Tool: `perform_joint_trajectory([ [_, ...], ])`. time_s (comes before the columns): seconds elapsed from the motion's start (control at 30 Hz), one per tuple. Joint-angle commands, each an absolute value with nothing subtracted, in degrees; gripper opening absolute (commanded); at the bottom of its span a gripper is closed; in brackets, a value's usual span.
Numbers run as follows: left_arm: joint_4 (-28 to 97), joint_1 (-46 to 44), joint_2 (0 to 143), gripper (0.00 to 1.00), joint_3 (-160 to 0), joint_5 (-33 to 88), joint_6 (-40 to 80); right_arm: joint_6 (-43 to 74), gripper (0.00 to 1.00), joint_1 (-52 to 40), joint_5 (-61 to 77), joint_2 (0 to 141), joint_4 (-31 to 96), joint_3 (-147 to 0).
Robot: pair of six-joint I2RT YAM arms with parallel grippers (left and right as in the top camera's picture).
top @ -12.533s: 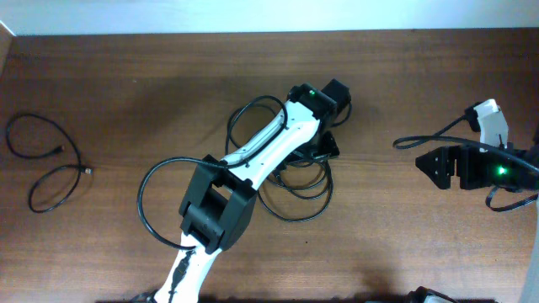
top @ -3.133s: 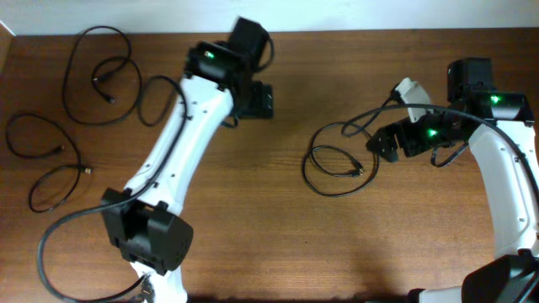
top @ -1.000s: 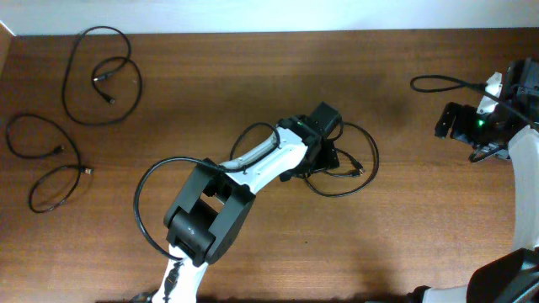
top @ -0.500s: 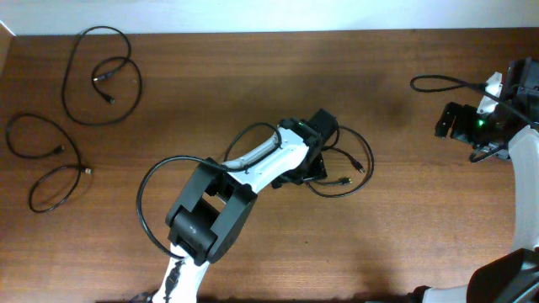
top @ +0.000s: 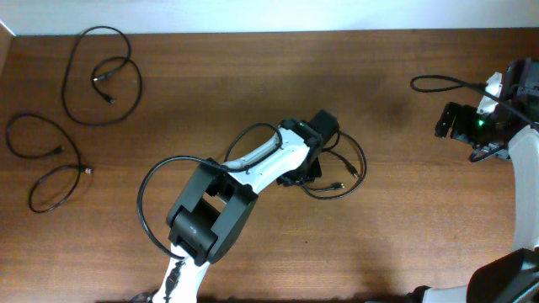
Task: Untangle cables
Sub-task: 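Drag the grasped cable leftward with the left gripper toward the left pile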
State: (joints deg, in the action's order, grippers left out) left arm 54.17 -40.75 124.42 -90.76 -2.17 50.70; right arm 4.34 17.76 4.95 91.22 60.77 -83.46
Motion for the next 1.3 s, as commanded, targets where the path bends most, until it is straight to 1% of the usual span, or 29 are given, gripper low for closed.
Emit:
perform_joint_trajectory([
  [0.0,54.5,-40.7,127.2,0.13,-89.8,-4.3,50.9,4.8,0.99,18.1,4.5,90.5,60.6,-84.2],
  [0.03,54.5,-40.7,127.2,0.06,-89.8,-4.2,50.9,4.8,0.99,18.1,4.5,90.5,60.6,-84.2],
  [0.07,54.5,-40.7,127.2,0.0,-89.8,-3.9,50.9,4.8,0.99,18.1,4.8,90.5,60.7,-84.2],
  [0.2,54.6,-40.7,127.2,0.0,-89.8,-3.9,50.9,4.8,0.99,18.1,5.6,90.5,60.9,-84.2],
  [0.3,55.7,-40.1,127.2,0.0,-89.8,-4.2,45.4,4.8,0.99,18.1,5.6,90.5,61.5,-84.2],
  [0.4,58.2,-38.2,127.2,0.0,-89.8,-5.1,43.6,4.8,0.99,18.1,5.6,90.5,61.7,-84.2],
  [0.6,67.7,-30.5,127.2,0.0,-89.8,-11.6,43.6,4.8,0.99,18.1,5.6,90.5,61.7,-84.2],
  [0.77,71.5,-23.2,127.2,0.0,-88.2,-14.5,43.6,4.8,0.99,18.1,5.6,90.5,61.7,-84.2],
  [0.93,69.7,-16.1,127.2,0.0,-81.8,-15.1,43.7,4.8,0.99,18.1,5.6,90.5,61.7,-84.2],
  [1.1,63.2,-7.5,127.2,0.0,-71.8,-14.7,44.1,4.8,0.99,18.1,5.6,90.5,61.5,-84.2],
  [1.2,56.6,-2.4,127.2,0.0,-65.2,-10.7,43.6,4.8,0.99,18.1,5.6,90.5,61.4,-84.2],
  [1.27,51.2,0.5,127.2,0.0,-61.4,-5.8,42.0,4.8,0.99,18.1,5.5,90.5,61.4,-84.2],
])
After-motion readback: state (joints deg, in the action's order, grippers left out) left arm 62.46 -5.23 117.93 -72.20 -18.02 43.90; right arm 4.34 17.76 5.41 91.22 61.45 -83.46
